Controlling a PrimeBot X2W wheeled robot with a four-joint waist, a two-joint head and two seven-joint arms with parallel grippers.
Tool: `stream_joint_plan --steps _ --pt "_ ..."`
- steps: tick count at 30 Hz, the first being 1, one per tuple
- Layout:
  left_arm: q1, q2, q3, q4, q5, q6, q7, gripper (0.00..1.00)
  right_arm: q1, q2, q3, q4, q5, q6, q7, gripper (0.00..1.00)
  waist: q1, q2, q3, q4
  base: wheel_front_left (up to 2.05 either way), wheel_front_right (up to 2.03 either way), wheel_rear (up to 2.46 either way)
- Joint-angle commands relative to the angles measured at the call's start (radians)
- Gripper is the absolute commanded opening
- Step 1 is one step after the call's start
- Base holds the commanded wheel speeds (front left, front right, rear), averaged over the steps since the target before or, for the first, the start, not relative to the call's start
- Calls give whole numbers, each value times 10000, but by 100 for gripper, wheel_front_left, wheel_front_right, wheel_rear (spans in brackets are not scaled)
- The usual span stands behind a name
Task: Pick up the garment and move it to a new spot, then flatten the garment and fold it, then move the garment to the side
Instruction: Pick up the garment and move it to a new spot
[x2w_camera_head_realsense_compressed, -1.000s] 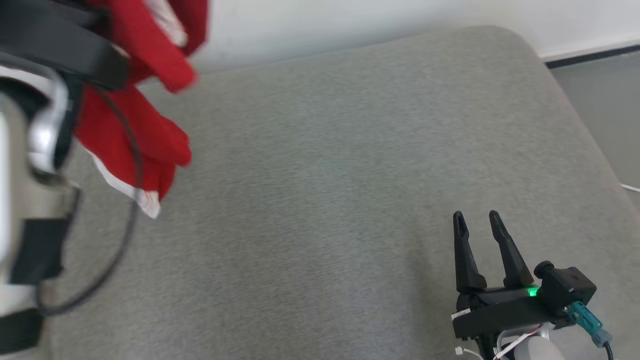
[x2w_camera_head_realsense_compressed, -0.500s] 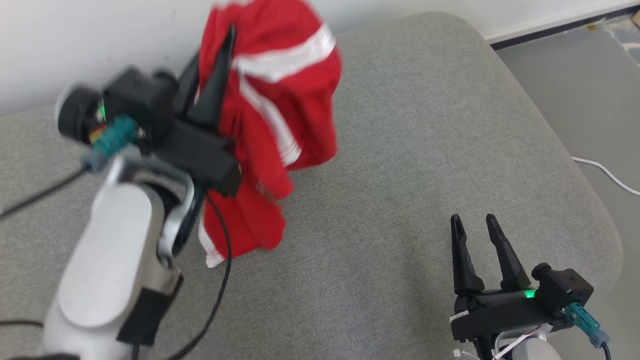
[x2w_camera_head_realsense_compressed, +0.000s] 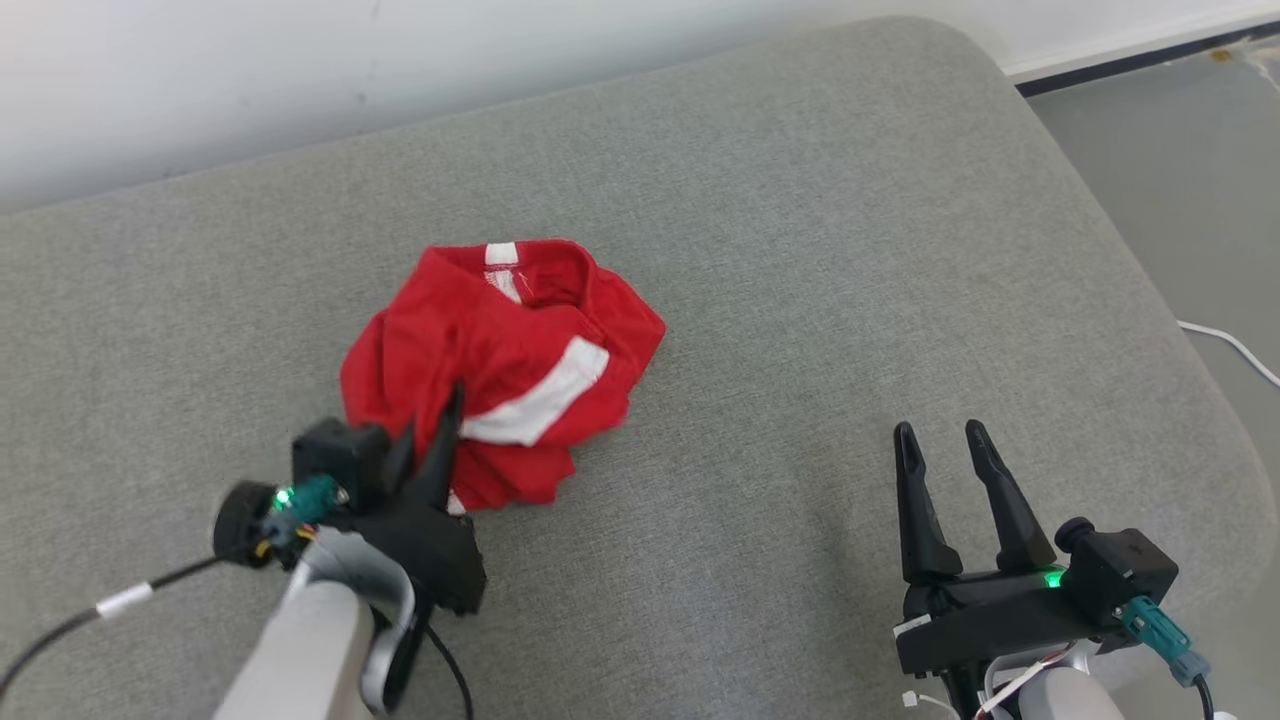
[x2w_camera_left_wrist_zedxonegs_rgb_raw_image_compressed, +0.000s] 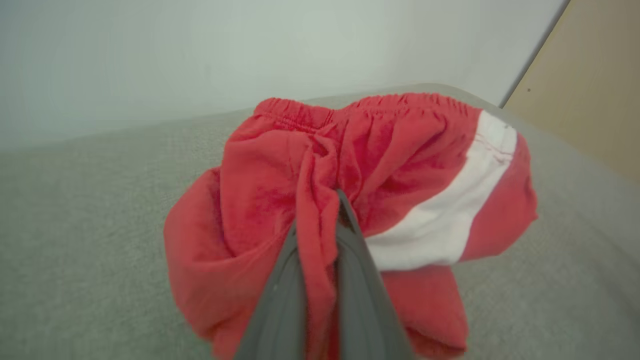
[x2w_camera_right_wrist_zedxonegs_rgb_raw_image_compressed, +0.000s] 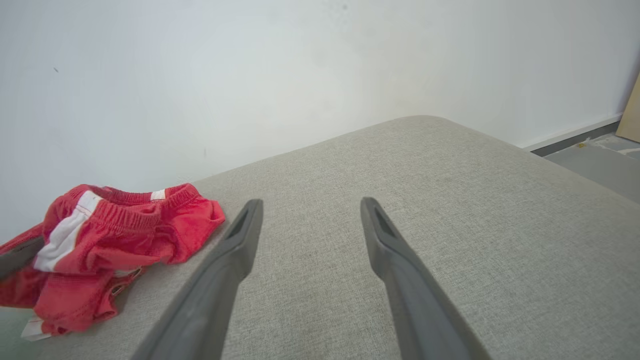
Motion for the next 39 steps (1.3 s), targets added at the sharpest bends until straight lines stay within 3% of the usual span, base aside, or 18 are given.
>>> stream_joint_plan --steps 1,3,4,5,15,29,34,39 --pt "147 -138 -36 309 -116 -61 -194 0 -16 -8 -4 -4 -72 34 -16 100 0 0 -28 103 0 0 0" --pt "147 -294 -82 627 -203 -65 -397 0 -33 -4 29 6 -89 34 -16 100 0 0 -62 195 0 0 0" --pt "72 -363 -102 723 -189 -75 -558 9 -33 -5 49 4 -99 34 -16 100 0 0 -86 243 0 0 0" --pt "-4 -454 -131 785 -197 -92 -691 100 -13 -7 52 5 -89 34 -16 100 0 0 -130 303 0 0 0" --pt "-369 -553 36 -10 -160 8 -1412 100 307 -8 144 -60 -242 34 -16 100 0 0 -690 865 0 0 0" --pt "1734 642 1550 -2392 97 882 -1600 100 722 -7 -152 -154 -518 34 -16 100 0 0 -1268 1378 0 0 0" --pt "3143 518 2380 -3548 367 1131 -1597 100 821 -7 -195 -173 -572 34 -16 100 0 0 -1290 1485 0 0 0" --pt "4154 59 2942 -4033 668 1066 -1599 100 808 -5 -270 -188 -655 34 -16 100 0 0 -1270 1702 0 0 0"
